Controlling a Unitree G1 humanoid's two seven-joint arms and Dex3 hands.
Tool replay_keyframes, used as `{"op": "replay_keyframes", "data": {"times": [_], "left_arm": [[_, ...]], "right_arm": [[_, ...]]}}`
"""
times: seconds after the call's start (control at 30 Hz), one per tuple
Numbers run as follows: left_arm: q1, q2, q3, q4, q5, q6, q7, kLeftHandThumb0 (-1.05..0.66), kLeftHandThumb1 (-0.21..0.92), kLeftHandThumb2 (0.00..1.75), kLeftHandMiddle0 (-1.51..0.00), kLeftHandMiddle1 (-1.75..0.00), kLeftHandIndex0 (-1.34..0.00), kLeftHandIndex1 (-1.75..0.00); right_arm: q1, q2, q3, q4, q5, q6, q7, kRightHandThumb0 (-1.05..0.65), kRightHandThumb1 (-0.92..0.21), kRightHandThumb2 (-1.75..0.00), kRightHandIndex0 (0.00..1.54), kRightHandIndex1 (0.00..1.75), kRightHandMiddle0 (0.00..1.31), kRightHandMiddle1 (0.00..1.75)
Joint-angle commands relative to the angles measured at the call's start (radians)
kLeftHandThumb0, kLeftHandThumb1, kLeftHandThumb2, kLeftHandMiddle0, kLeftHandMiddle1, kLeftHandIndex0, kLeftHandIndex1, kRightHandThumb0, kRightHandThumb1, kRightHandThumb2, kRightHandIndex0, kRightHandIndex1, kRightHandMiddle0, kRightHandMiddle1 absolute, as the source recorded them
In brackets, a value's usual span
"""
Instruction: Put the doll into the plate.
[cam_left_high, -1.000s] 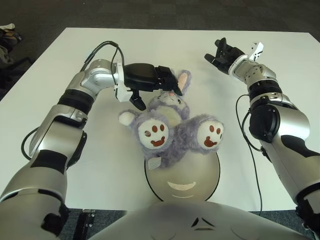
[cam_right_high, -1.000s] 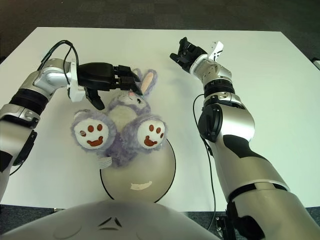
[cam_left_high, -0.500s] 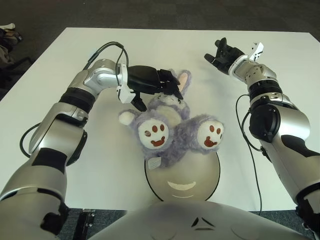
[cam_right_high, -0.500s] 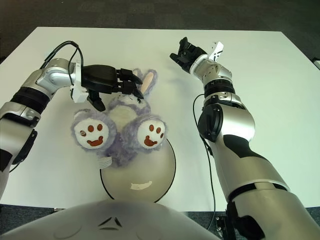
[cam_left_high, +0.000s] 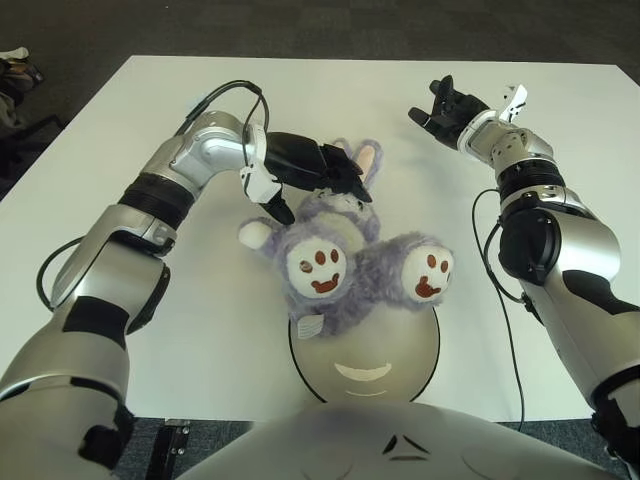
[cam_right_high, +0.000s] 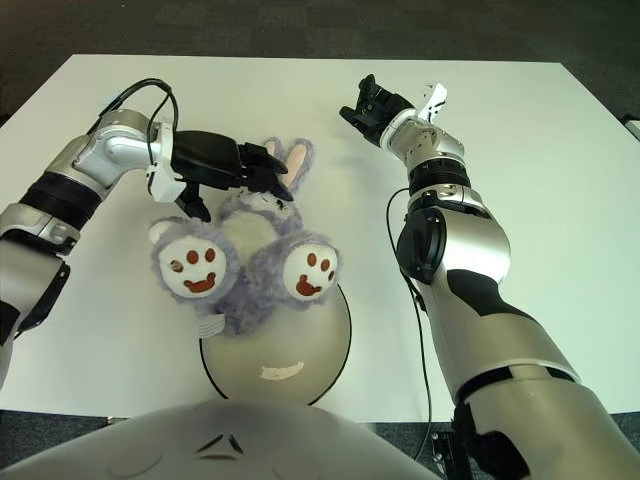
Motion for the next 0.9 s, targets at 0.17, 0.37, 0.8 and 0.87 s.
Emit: {"op": "replay_keyframes", "data": {"times": [0.17,0.37,0.8,0.87], "left_arm": [[0.052,0.005,-0.004,-0.069,-0.063,0.067,-0.061,0.14,0.34,1.37,-0.13,-0.28,0.00,-0.56],[0.076,-0.012,0.016,-0.085,-0.056,0.029,-0.023,0.10,0.29,1.37,-0.07,-0.68,0.00,-0.94],[0.118,-0.054,0.076,-0.067,0.047,-0.115,0.157,0.03,0.16,1.40,-0.09,-1.36,-0.12,-1.39],[0.120,-0.057,0.081,-0.062,0.068,-0.132,0.183,0.02,0.16,1.40,-0.11,-1.39,-0.15,-1.40]], "right_arm": [[-0.013,-0.007,-0.018,0.012,0.012,0.006,-0.019,0.09,-0.06,-1.47,0.04,1.15,0.03,1.42],[-0.014,-0.008,-0.029,0.020,0.015,0.007,-0.021,0.11,-0.06,-1.48,0.05,1.13,0.03,1.41],[-0.015,-0.009,-0.058,0.030,0.026,-0.003,-0.019,0.11,-0.09,-1.48,0.13,1.17,0.05,1.40],[-0.015,-0.009,-0.061,0.031,0.026,-0.003,-0.017,0.11,-0.10,-1.48,0.14,1.17,0.06,1.40]]}}
